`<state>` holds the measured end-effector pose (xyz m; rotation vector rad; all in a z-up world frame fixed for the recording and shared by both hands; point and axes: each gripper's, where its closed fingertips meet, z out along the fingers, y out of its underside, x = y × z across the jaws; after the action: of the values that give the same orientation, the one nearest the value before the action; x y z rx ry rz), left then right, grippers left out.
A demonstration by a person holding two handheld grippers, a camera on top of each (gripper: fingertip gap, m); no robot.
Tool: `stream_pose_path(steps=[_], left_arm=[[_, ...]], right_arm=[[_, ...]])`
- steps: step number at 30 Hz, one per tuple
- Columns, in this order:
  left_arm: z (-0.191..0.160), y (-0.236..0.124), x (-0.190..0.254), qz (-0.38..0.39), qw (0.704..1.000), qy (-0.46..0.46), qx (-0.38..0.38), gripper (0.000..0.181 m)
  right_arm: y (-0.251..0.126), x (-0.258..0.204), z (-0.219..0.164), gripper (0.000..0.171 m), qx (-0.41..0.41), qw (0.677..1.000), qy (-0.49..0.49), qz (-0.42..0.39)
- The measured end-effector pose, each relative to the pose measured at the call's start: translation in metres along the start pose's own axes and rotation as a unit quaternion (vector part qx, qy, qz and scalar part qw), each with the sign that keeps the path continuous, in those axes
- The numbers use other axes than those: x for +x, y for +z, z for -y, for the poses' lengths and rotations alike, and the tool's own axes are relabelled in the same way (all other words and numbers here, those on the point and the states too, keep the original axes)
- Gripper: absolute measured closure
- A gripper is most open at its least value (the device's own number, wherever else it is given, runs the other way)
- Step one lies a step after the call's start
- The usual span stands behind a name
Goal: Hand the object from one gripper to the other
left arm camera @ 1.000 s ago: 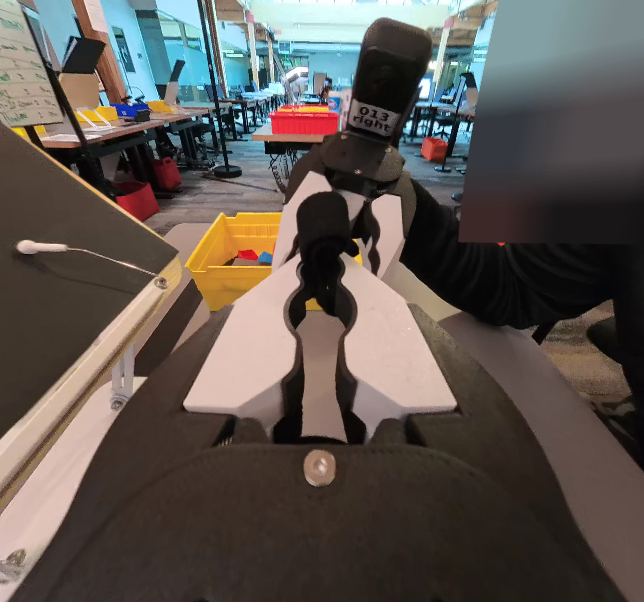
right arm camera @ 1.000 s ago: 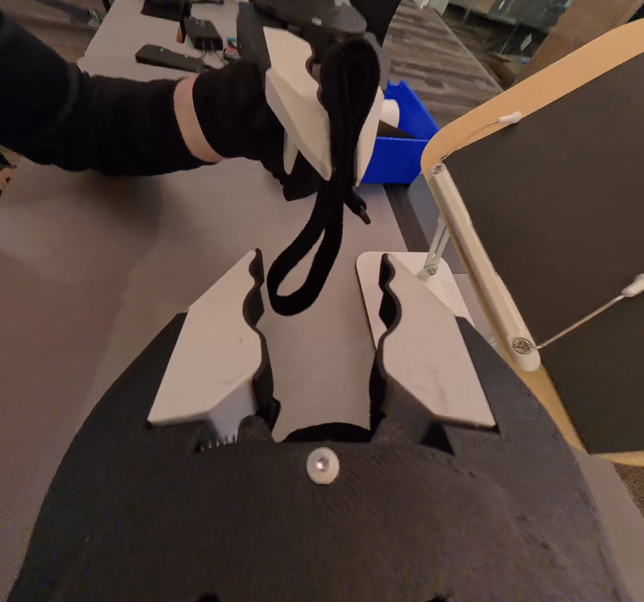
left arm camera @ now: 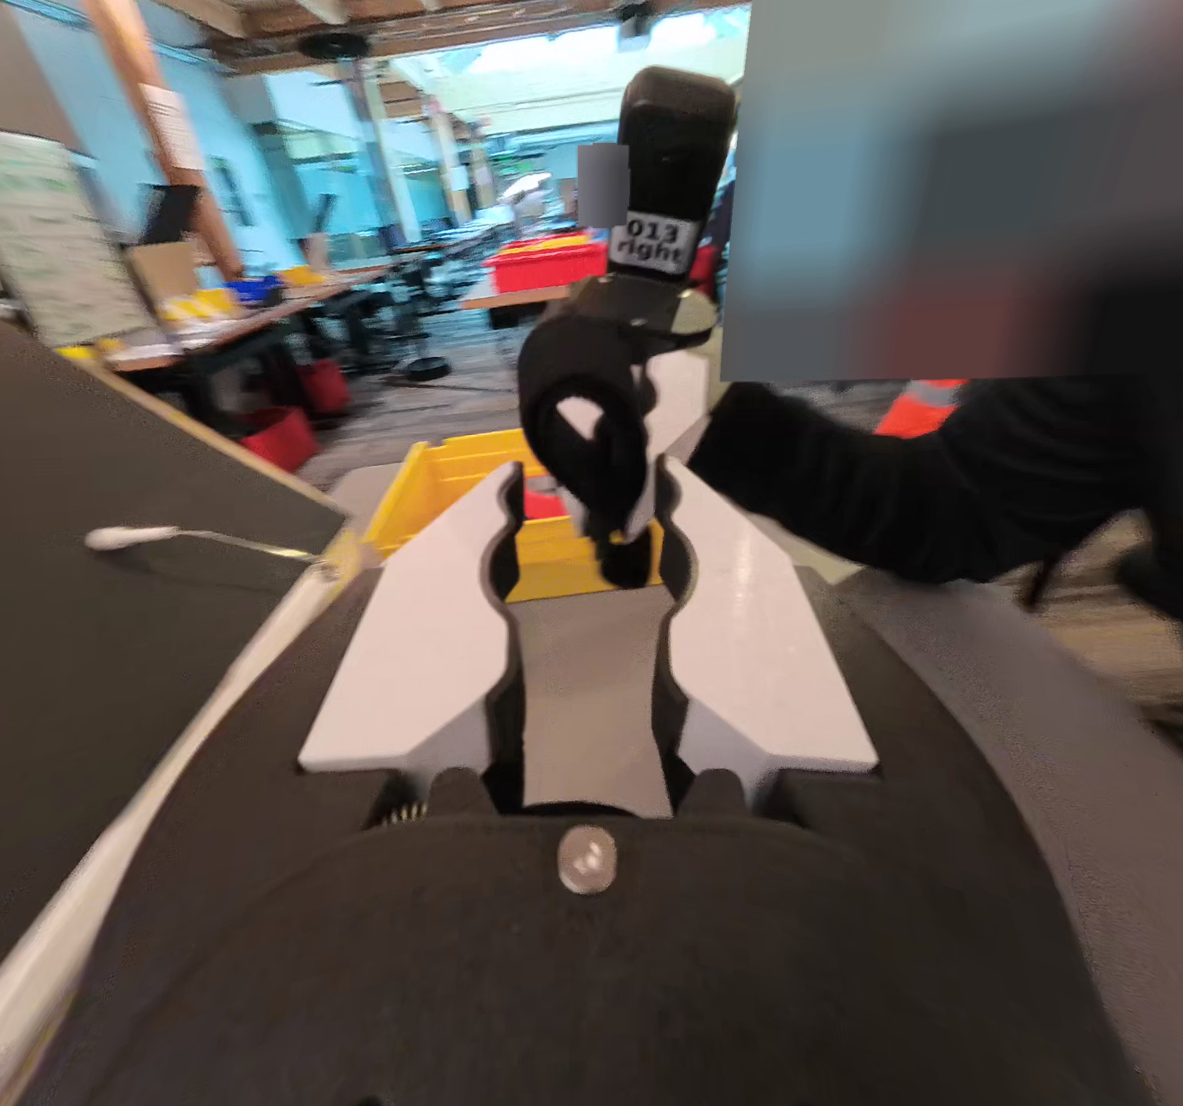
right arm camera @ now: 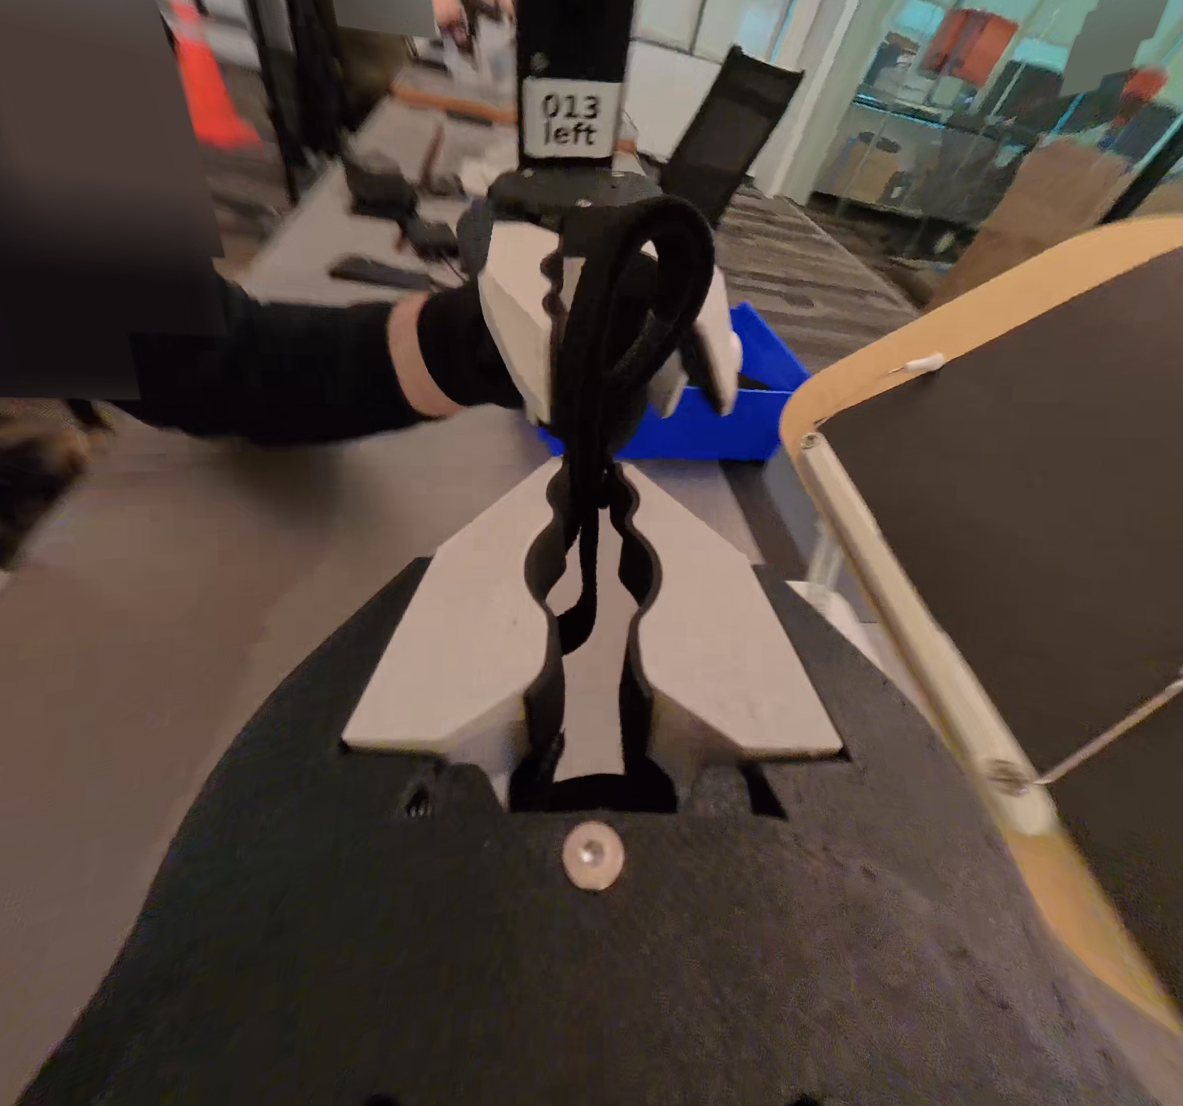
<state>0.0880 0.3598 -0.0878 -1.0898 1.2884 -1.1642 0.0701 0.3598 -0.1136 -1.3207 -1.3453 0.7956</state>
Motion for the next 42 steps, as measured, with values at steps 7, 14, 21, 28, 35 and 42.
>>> stream_pose_path(steps=[7,14,21,28,35,42], left_arm=[[0.003,-0.013,-0.032,0.244,0.870,0.408,-0.127,0.108],[-0.011,0.003,-0.027,0.273,0.735,0.583,-0.212,0.103],[-0.028,0.014,-0.020,0.255,0.715,0.606,-0.239,0.148],[-0.033,0.006,-0.030,0.264,0.804,0.476,-0.238,0.174],[-0.058,-0.014,-0.034,0.244,0.926,0.200,-0.207,0.174],[-0.076,-0.005,-0.003,0.165,0.971,0.046,-0.166,0.173]], right_arm=[[-0.006,0.007,-0.016,0.163,0.022,0.984,0.167,0.065],[-0.012,-0.005,-0.025,0.163,-0.001,0.975,0.196,0.108],[-0.006,-0.024,-0.027,0.163,-0.023,0.969,0.197,0.150],[-0.004,-0.010,-0.015,0.126,-0.014,0.983,0.165,0.080],[-0.028,0.000,0.021,0.097,0.056,0.995,0.072,-0.050],[-0.032,-0.029,0.016,0.106,0.043,0.993,0.042,-0.098]])
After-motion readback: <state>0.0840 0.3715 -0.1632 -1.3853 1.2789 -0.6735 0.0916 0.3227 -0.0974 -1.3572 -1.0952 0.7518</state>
